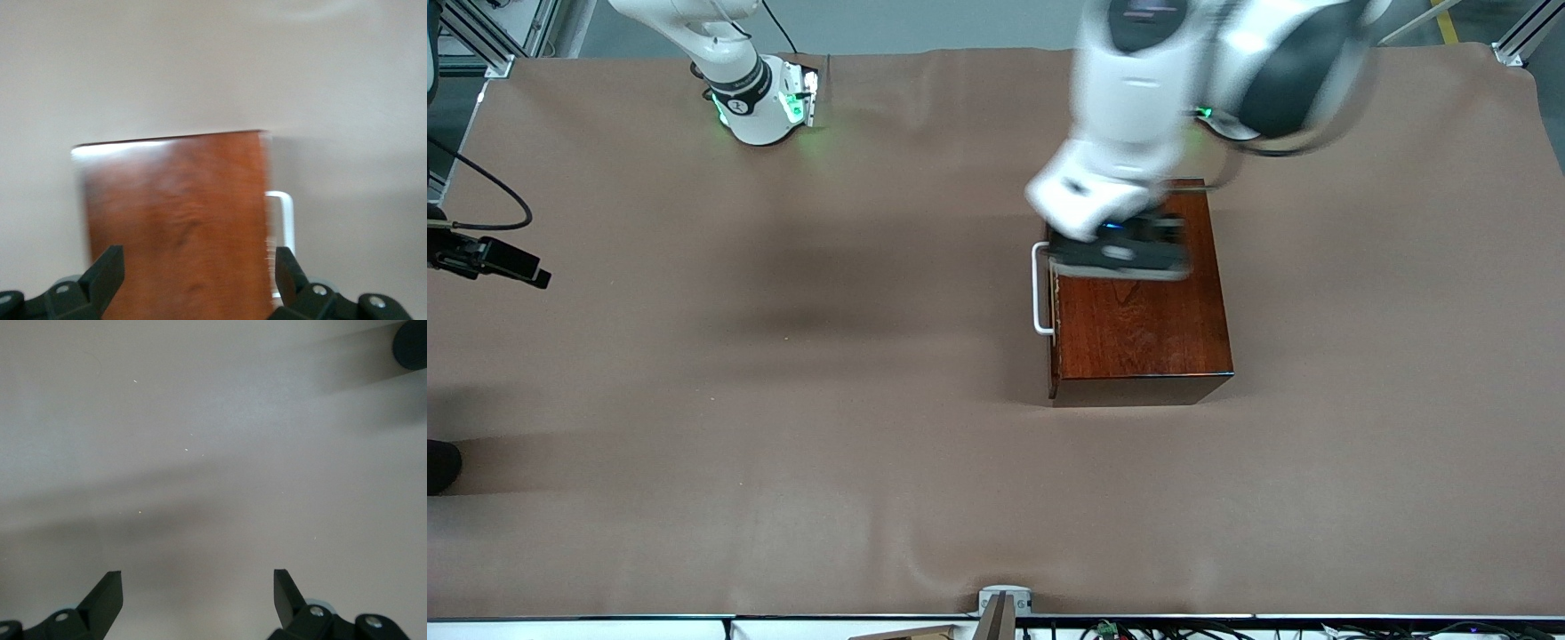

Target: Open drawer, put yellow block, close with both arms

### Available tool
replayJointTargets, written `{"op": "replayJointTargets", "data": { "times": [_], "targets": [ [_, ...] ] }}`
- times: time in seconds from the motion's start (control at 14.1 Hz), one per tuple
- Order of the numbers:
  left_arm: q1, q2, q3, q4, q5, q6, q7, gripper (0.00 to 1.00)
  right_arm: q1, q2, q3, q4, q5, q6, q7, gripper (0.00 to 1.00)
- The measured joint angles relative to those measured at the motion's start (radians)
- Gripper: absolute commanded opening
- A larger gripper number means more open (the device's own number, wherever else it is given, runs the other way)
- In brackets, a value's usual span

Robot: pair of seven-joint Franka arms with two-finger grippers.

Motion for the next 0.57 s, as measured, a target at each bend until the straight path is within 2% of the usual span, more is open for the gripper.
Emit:
{"op": "replayJointTargets", "data": {
  "times": [0.28, 0.57],
  "targets": [
    [0.217, -0.078, -0.005, -0.014, -0.05, -0.129, 0.093, 1.0, 0.001, -0.008, 0.005, 0.005, 0.0, -0.005, 0.0, 1.0],
    [0.396, -0.136, 0.009, -0.07, -0.096, -0.147, 0.293, 1.0, 0.0, -0.024, 0.004, 0.006, 0.001, -0.012, 0.0, 1.0]
  ]
}}
